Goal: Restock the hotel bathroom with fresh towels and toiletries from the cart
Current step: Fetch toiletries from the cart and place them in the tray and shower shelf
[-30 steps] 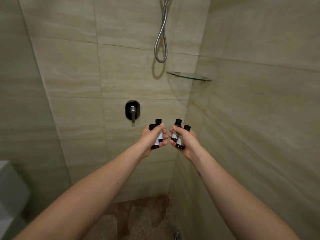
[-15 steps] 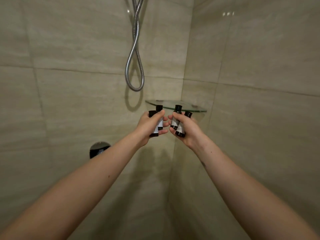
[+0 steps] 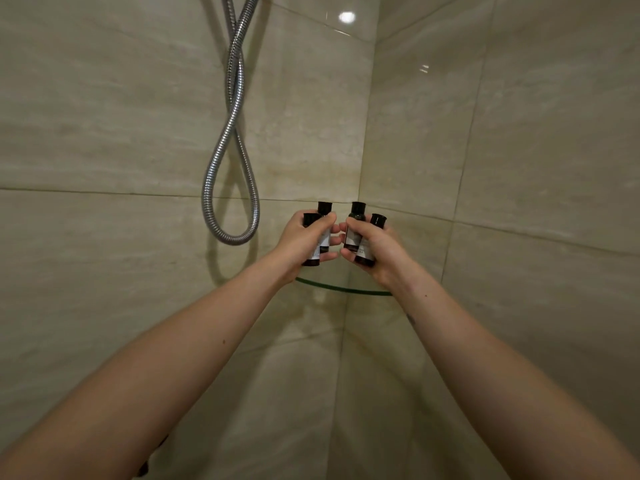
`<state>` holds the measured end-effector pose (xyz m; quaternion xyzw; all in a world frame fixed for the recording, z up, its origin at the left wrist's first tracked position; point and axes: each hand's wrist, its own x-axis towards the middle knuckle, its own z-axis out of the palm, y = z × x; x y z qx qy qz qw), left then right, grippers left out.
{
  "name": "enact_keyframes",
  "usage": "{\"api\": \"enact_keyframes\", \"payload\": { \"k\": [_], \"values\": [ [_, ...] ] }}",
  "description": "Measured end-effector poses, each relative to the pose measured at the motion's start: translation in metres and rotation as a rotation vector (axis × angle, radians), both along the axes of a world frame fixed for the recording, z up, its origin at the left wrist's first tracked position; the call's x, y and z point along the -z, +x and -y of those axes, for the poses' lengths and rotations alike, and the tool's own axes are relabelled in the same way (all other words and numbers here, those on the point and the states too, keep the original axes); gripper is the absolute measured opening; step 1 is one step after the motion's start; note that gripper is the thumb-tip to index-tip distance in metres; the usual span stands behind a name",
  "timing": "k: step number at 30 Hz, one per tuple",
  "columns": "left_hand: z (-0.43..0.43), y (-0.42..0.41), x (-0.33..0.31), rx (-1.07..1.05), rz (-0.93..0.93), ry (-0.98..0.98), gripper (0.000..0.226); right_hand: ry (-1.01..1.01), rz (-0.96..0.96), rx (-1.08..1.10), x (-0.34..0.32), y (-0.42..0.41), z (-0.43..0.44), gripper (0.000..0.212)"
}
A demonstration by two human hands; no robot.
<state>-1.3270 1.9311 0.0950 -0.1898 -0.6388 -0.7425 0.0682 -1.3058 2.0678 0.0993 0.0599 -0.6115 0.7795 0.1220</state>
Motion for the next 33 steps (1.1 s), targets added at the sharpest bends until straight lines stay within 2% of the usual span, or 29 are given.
{"api": "enact_keyframes", "payload": {
  "k": [4, 7, 12, 17, 22, 25, 30, 33],
  "values": [
    [-0.009, -0.019, -0.003, -0.013, 0.001, -0.033, 0.035, 0.048, -0.012, -0.011, -0.002, -0.019, -0.012, 0.012],
    [-0.013, -0.036, -0.001, -0.025, -0.008, -0.067, 0.035, 0.060, 0.002, -0.018, 0.002, -0.034, -0.019, 0.017],
    [-0.012, -0.060, 0.010, -0.095, -0.062, -0.140, 0.036, 0.263, -0.037, 0.049, 0.011, -0.053, -0.019, 0.033],
    [-0.011, -0.072, 0.016, -0.044, -0.022, -0.107, 0.031, 0.285, -0.076, 0.102, 0.012, -0.056, -0.026, 0.010],
    [-0.009, -0.077, 0.019, 0.028, 0.036, -0.073, 0.027, 0.303, -0.053, 0.109, 0.015, -0.055, -0.033, 0.014],
    [-0.008, -0.079, 0.021, 0.021, 0.041, -0.090, 0.036, 0.365, -0.043, 0.112, 0.017, -0.054, -0.030, 0.025],
    [-0.007, -0.078, 0.021, 0.022, 0.063, -0.092, 0.050, 0.430, -0.022, 0.108, 0.019, -0.051, -0.027, 0.021],
    [-0.006, -0.074, 0.019, 0.045, 0.056, -0.070, 0.032, 0.479, -0.004, 0.112, 0.020, -0.051, -0.024, 0.029]
  ]
}}
